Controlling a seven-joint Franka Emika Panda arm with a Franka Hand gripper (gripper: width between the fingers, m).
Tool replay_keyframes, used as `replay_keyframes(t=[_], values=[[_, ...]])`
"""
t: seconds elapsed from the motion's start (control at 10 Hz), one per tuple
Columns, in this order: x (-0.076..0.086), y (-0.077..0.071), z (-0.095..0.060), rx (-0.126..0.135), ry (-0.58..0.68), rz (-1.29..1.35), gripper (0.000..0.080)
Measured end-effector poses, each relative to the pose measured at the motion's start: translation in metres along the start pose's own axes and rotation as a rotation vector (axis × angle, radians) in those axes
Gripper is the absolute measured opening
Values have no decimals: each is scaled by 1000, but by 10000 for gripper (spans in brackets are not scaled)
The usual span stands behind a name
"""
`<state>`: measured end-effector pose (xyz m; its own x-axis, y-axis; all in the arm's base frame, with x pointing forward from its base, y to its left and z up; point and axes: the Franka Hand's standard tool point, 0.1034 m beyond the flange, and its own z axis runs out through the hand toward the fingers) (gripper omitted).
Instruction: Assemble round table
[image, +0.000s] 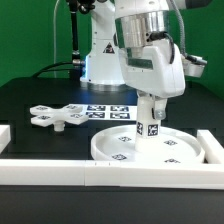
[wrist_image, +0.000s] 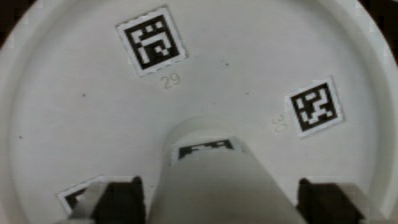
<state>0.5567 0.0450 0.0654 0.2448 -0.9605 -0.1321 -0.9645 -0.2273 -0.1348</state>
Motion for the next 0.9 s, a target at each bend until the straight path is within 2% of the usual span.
replay_keyframes(t=[0.1, 0.2, 0.3, 0.4, 0.9], values=[[-1, 0, 0, -2, 0, -38, 594], [-6, -3, 0, -20, 9, -137, 594], [-9, -7, -2, -29, 14, -271, 638], [-5, -6, -3, -30, 13, -396, 646], [-5, -5, -2, -38, 12, -771, 649]])
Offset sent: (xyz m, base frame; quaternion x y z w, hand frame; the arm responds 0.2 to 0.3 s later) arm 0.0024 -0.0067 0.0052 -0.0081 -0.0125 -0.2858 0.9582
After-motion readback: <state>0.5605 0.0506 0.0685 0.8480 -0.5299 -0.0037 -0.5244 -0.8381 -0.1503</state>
